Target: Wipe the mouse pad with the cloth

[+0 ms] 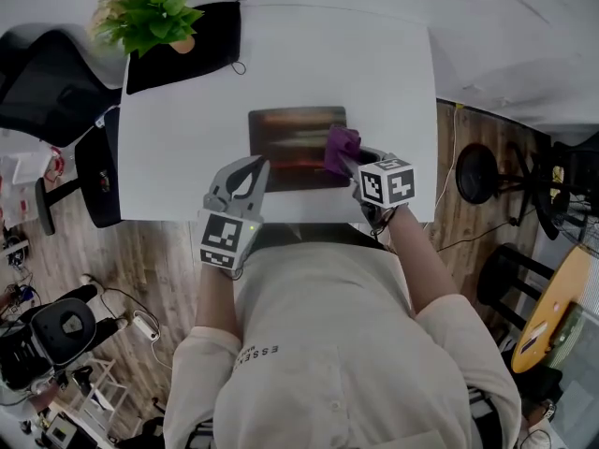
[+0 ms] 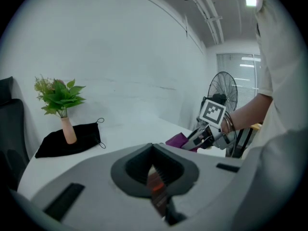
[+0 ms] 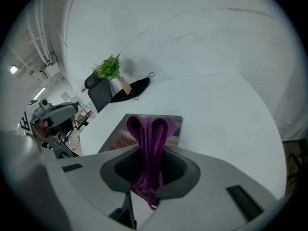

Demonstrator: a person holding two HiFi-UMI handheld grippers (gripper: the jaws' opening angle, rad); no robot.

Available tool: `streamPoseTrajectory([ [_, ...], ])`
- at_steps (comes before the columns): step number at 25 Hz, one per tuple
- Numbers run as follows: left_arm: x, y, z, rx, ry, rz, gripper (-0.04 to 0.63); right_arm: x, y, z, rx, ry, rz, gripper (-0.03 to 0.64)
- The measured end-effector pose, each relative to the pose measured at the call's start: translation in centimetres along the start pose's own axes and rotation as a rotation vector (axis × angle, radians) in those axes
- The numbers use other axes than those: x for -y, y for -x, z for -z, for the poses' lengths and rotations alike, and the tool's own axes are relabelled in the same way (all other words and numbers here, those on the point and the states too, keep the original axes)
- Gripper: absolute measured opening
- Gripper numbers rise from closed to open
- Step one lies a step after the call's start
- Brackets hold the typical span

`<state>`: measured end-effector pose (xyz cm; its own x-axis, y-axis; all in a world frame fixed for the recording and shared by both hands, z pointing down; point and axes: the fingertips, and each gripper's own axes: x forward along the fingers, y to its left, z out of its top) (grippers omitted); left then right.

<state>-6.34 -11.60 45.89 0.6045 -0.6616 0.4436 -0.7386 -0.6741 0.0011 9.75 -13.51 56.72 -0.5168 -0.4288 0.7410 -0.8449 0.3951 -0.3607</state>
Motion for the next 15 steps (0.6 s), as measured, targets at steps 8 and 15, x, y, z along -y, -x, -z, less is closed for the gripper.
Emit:
streamPoseTrajectory([
  [8,-4.7,3.8,2.3,-0.009,0.013,0.011,0.002,-9.3,-4.5,0.8,-0.053,0.041,-0.078,0.095],
  [15,-7.9,6.5,4.4,-0.019,0.036,-0.003,0.002,-15.2,-7.9,2.2,-0.102,0.058,-0.132,0.095],
])
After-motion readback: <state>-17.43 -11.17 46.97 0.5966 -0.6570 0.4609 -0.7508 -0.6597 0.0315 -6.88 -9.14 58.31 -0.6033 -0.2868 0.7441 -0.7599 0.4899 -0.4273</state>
